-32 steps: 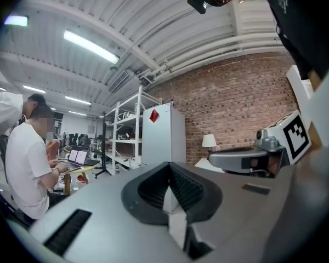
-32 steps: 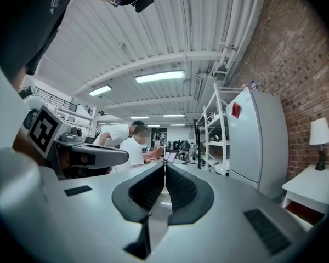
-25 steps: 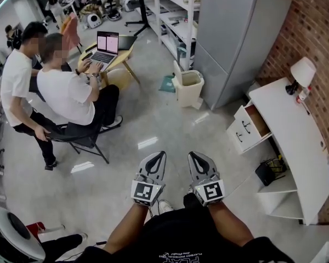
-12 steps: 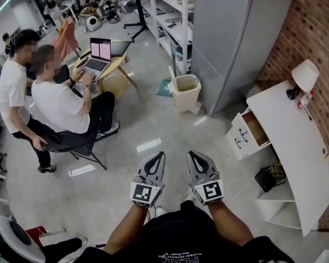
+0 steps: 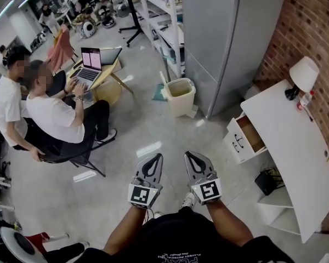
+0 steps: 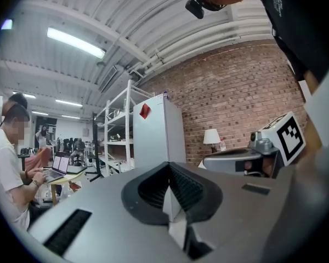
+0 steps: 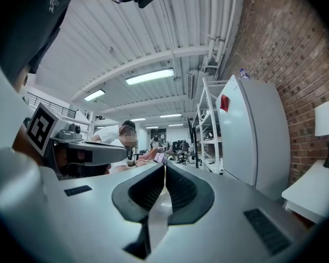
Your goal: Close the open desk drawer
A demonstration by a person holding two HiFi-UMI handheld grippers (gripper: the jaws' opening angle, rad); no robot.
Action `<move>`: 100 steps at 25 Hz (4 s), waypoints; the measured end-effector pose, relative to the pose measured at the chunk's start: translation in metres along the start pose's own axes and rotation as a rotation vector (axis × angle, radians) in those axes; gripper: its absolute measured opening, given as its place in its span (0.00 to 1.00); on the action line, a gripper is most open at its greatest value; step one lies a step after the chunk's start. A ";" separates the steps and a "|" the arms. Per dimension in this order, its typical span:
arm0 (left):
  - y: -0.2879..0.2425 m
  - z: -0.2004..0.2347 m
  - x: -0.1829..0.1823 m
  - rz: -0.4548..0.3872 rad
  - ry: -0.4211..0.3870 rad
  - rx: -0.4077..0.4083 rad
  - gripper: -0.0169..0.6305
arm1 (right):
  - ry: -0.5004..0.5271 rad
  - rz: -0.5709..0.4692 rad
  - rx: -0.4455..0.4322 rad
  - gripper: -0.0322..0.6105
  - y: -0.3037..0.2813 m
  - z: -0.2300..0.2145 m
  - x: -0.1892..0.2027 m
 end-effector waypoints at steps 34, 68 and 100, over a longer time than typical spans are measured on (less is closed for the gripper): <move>-0.153 0.012 -0.009 -0.035 0.005 0.156 0.04 | 0.059 -0.003 0.166 0.10 -0.040 -0.115 -0.013; -0.310 -0.045 0.022 -0.002 0.100 0.669 0.04 | 0.024 0.143 0.665 0.10 -0.003 -0.205 0.002; -0.378 -0.173 0.167 0.224 0.024 0.907 0.04 | -0.141 0.155 0.941 0.10 0.065 -0.264 0.159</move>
Point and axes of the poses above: the fingertips, and each gripper's own axes: y backward along the fingers, z to its left, x out of its underside, the point moved 8 cm from there along y, backward along the fingers, and after that the axes turned 3 degrees about -y, right-handed, at the moved point
